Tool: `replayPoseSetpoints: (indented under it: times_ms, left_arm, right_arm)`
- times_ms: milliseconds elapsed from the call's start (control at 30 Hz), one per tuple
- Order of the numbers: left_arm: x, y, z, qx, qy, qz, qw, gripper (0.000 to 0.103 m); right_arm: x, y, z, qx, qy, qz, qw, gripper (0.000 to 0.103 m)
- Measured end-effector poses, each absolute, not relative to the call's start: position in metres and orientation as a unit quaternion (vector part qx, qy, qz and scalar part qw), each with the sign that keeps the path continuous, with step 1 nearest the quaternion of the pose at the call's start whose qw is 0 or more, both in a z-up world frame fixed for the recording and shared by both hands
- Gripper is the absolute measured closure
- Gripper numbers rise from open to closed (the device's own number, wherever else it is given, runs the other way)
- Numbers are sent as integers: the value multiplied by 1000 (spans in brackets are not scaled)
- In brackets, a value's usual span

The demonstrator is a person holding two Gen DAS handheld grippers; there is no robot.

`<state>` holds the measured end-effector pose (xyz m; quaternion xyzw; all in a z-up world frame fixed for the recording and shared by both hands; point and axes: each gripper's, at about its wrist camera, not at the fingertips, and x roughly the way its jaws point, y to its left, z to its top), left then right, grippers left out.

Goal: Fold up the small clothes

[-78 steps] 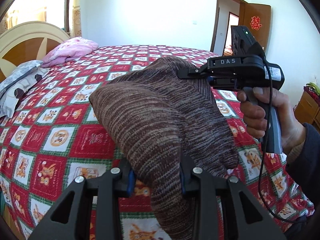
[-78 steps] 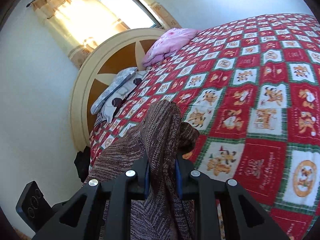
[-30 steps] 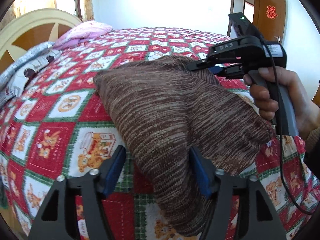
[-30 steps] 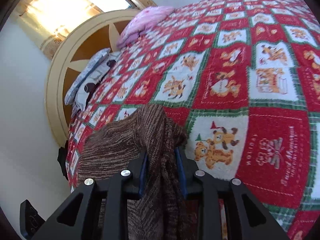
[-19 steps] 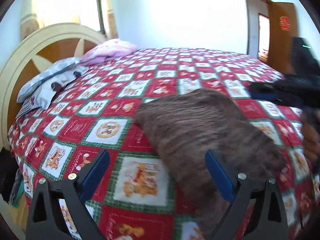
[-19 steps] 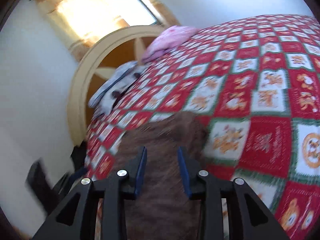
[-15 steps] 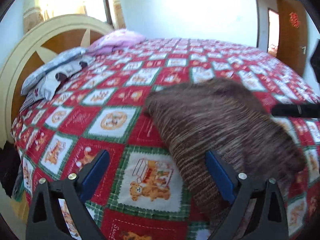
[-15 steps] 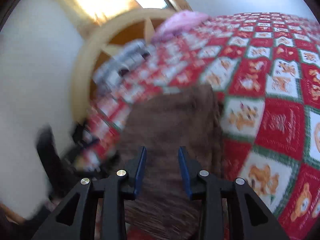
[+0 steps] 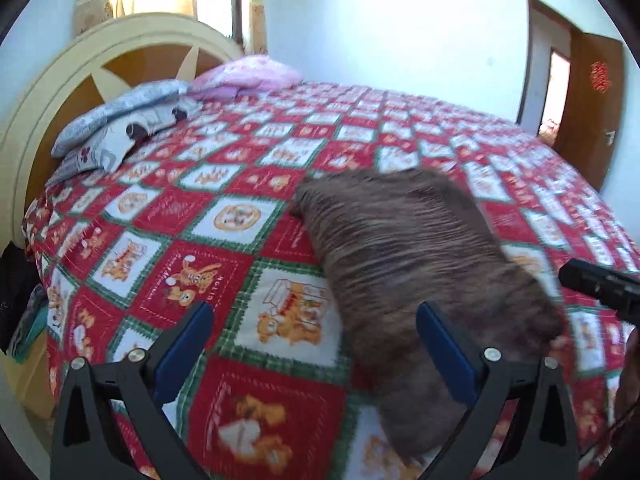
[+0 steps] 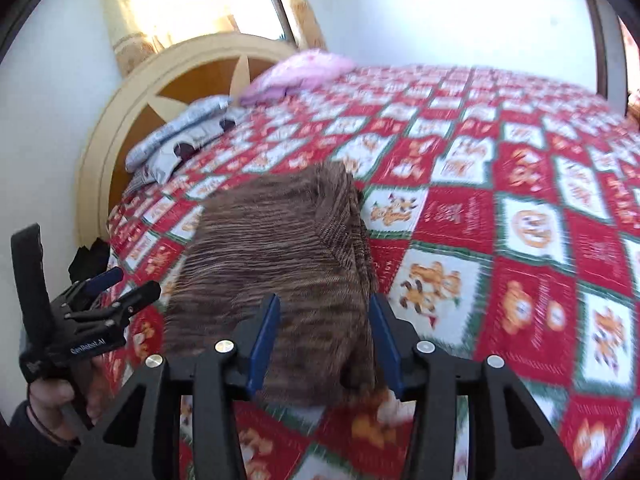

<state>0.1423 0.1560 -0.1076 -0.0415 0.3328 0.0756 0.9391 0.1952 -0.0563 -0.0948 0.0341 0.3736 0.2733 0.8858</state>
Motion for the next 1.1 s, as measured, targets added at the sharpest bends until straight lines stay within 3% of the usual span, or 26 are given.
replayPoseSetpoints:
  times_ms: [500, 1100]
  left_arm:
    - [112, 129, -68, -37, 277, 23, 960, 0]
    - [103, 130, -59, -40, 261, 28, 964, 0]
  right_arm:
    - [127, -84, -41, 47, 282, 219, 933, 49]
    - [112, -67, -32, 29, 269, 232, 934, 49]
